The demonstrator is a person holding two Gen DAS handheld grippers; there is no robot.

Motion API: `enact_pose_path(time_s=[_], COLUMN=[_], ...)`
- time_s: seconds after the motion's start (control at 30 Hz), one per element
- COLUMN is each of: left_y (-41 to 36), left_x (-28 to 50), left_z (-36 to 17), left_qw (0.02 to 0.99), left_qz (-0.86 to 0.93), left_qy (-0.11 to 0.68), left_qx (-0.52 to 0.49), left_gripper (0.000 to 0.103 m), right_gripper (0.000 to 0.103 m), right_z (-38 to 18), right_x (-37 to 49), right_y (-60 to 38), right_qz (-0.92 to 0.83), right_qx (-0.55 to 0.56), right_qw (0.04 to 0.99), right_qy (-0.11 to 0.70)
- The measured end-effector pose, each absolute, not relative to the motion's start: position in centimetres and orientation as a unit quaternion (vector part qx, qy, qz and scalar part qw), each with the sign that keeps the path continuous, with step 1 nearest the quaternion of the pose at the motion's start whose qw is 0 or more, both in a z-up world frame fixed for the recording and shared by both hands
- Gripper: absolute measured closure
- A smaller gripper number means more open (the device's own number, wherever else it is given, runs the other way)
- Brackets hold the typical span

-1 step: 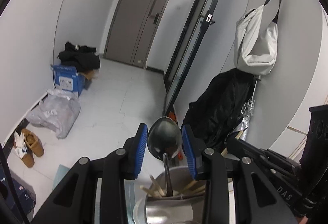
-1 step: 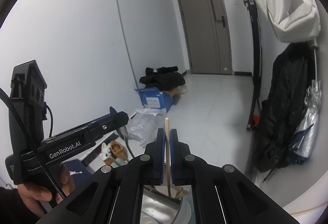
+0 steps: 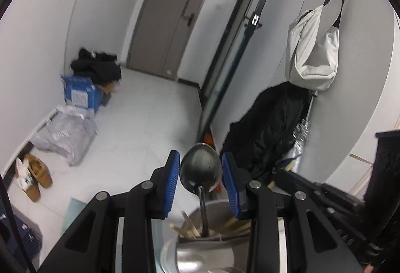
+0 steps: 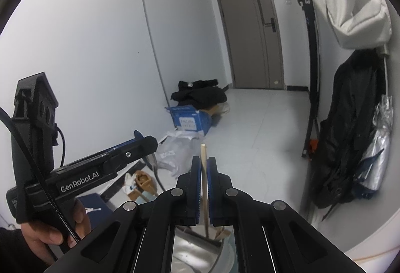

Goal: Organize utensils
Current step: 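Lower the spoon and chopstick into the holder and open both grippers, then withdraw both grippers from the holder back over the table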

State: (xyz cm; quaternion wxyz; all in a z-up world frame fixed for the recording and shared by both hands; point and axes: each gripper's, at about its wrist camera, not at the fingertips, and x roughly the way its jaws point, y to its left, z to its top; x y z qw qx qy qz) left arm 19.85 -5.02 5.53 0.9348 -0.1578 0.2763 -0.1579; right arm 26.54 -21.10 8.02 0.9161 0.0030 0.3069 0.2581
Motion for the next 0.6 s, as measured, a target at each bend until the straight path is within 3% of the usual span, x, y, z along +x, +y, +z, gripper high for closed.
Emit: enact_pose_path(time_s=[0.23, 0.3, 0.37, 0.43, 0.53, 0.6], left_y=[-4.6, -3.8, -3.1, -2.6, -2.1, -2.0], left_x=[18.9, 18.2, 17.5, 16.7, 15.6, 14.6], left_z=[6.4, 7.0, 7.4, 7.9, 8.6, 9.1], left_qw=[0.925, 0.925, 0.928, 0.931, 0.935, 0.939], left_qz=[-0.17, -0.16, -0.146, -0.132, -0.116, -0.104], left_qy=[0.301, 0.3, 0.295, 0.29, 0.288, 0.285], left_qx=[-0.156, -0.167, -0.175, -0.176, -0.171, -0.163], left_gripper=[0.063, 0.048, 0.039, 0.037, 0.033, 0.025], right_gripper=[0.096, 0.093, 0.08, 0.066, 0.059, 0.057], right_z=[6.2, 6.4, 6.8, 7.3, 8.3, 8.8], right_x=[26.5, 26.1, 25.5, 24.8, 23.1, 22.1], right_y=[-21.6, -21.7, -22.0, -22.3, -22.4, -22.5], right_qz=[0.26, 0.26, 0.26, 0.259, 0.257, 0.256], right_qx=[0.024, 0.025, 0.028, 0.034, 0.032, 0.03], right_qw=[0.898, 0.897, 0.897, 0.9, 0.905, 0.907], right_qy=[0.356, 0.358, 0.356, 0.35, 0.337, 0.333])
